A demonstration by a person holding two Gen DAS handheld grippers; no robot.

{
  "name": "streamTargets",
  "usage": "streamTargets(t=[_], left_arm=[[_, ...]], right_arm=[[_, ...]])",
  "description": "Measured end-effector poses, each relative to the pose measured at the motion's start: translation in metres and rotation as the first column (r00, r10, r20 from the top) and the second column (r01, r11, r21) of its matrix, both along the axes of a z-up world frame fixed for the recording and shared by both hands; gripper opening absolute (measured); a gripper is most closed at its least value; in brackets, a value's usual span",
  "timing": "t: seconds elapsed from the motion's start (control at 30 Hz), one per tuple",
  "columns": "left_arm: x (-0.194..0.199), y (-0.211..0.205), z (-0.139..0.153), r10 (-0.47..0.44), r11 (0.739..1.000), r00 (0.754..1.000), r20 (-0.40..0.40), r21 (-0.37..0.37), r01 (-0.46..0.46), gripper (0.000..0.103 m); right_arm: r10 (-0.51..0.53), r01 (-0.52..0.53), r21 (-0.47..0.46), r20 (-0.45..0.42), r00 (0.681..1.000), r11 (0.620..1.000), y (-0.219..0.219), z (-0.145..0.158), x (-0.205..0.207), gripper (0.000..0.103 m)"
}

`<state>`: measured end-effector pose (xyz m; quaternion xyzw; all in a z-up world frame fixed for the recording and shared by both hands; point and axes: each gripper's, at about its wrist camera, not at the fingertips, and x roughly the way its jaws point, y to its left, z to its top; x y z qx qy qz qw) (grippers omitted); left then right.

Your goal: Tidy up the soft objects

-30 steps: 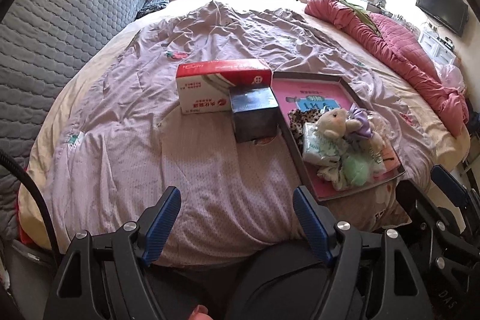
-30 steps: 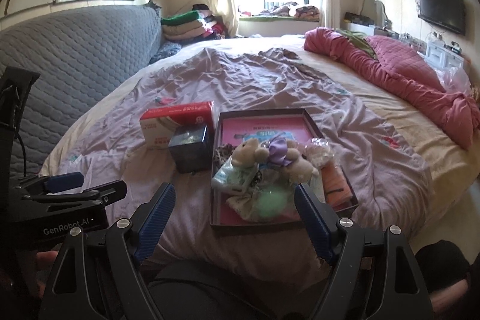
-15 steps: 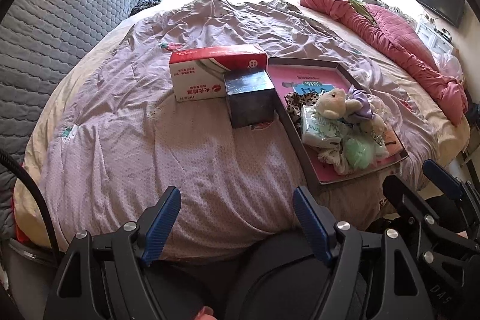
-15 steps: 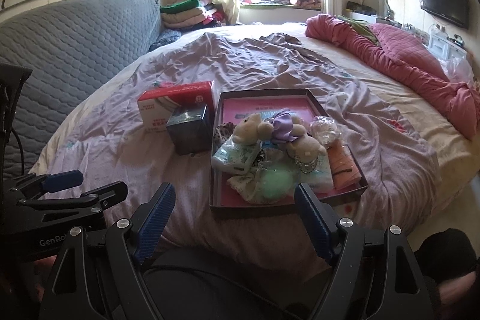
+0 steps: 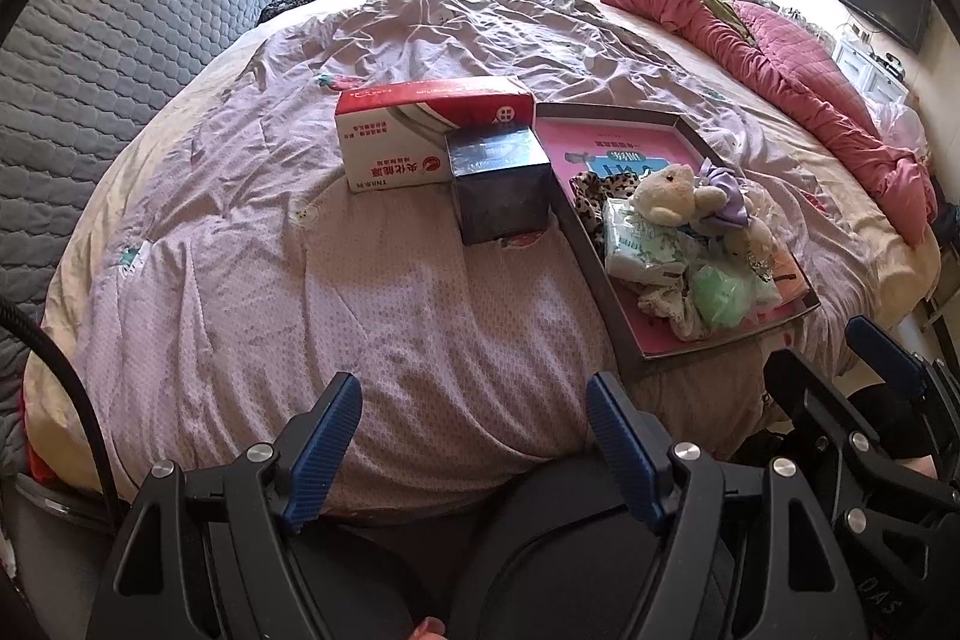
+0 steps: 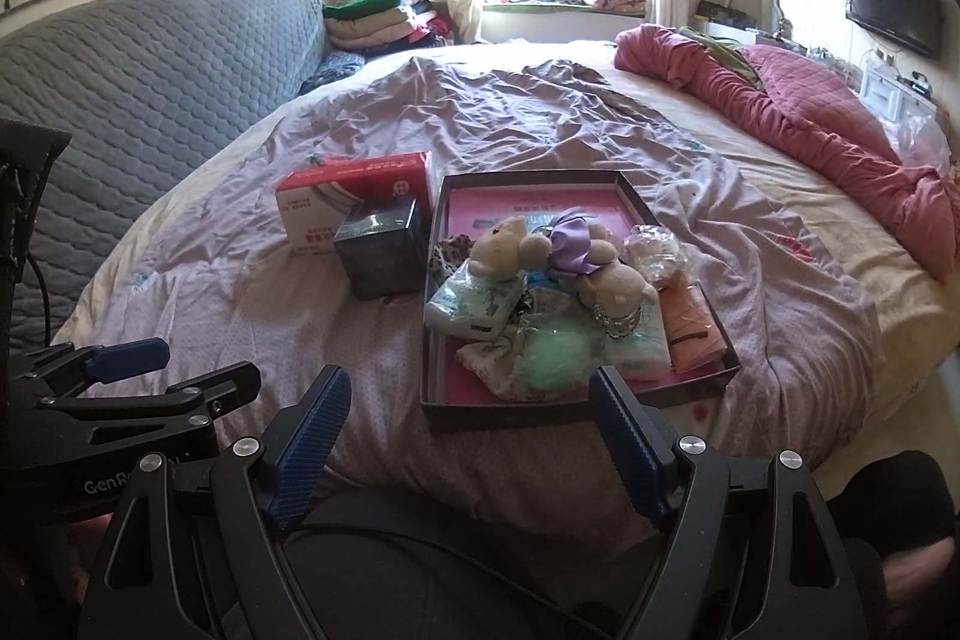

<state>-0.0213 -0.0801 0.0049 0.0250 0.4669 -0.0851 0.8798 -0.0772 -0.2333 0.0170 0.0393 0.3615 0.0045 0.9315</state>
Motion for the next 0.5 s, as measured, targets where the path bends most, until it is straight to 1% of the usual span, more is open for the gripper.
streamTargets(t=[0.5], left_arm=[[0.0003,-0.0011,0.0013,-0.004,1.0,1.0,0.005,0.006,0.004,0.076]], right_arm=[[0.007,-0.007,-0.004,-0.005,1.0,1.0,-0.0007,0.0004,-0.0001,0.083]])
